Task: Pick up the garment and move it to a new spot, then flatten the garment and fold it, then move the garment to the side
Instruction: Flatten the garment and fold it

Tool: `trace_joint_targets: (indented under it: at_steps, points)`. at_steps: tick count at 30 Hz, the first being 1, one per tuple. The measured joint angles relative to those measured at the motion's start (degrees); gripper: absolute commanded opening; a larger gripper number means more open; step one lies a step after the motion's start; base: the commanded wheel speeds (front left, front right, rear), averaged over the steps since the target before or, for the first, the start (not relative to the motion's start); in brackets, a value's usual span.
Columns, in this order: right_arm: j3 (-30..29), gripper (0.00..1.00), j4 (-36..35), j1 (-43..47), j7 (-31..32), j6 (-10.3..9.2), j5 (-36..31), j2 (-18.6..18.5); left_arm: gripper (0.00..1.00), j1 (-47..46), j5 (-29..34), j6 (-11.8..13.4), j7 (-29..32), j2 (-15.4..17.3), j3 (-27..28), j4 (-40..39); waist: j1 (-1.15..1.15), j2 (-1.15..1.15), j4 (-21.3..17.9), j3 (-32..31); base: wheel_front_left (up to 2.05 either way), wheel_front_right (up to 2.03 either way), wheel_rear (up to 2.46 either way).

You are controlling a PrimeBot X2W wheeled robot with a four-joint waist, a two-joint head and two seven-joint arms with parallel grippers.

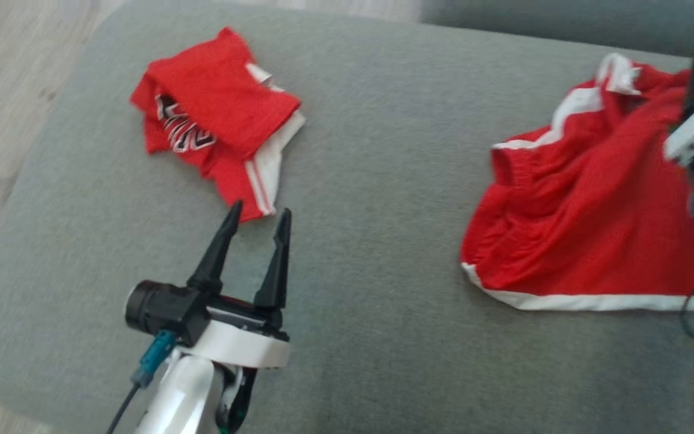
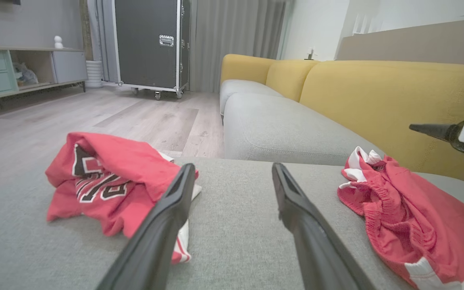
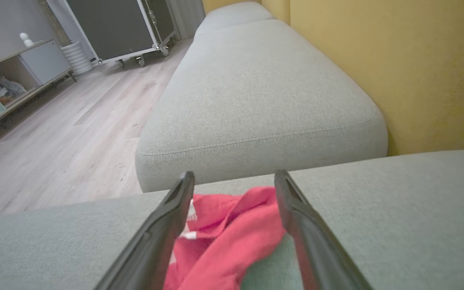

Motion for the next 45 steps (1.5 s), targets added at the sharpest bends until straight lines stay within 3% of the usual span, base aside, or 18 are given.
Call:
trace_joint_targets:
  at_steps: [9,16,24,30,38,42,45]
  points:
    - [8.1,1.0,-5.4,4.4,-4.3,0.0,0.2,6.4,1.0,0.8,1.2,-0.1,0.0,0.0,2.9,-0.4,0.0,0.0,-6.6,-3.6,0.0,0.0,0.0]
    - [16.4,1.0,-27.4,21.5,-4.3,0.0,6.7,10.0,1.0,3.1,1.4,-0.3,0.0,0.0,4.4,-0.7,-0.01,0.0,-12.4,-6.7,0.0,0.0,0.0]
    - [17.9,1.0,-44.5,42.2,-4.4,0.0,12.2,11.9,1.0,5.1,1.4,-0.4,0.0,0.0,5.5,-1.0,-0.01,0.0,-17.1,-9.1,0.0,0.0,0.0]
    - [20.7,1.0,-48.9,49.5,-4.4,0.0,13.2,12.4,1.0,5.3,1.4,-0.7,0.0,0.0,5.5,-0.9,0.0,0.0,-18.3,-9.3,0.0,0.0,0.0]
    - [19.4,1.0,-52.9,49.6,-4.4,0.0,11.8,12.5,1.0,5.1,2.1,-1.3,0.0,0.0,4.7,-0.1,0.0,0.0,-19.1,-8.1,0.0,0.0,0.0]
    - [17.8,1.0,-53.8,49.4,-4.4,0.0,11.4,12.5,1.0,3.7,5.1,-1.9,0.0,0.5,0.1,4.1,0.0,0.0,-19.2,-6.7,0.0,0.0,0.0]
    - [16.9,1.0,-54.2,48.6,-4.4,0.0,11.1,12.5,1.0,0.4,5.5,-2.3,0.0,2.4,-7.5,10.2,0.01,0.0,-19.3,-5.1,0.0,0.0,0.0]
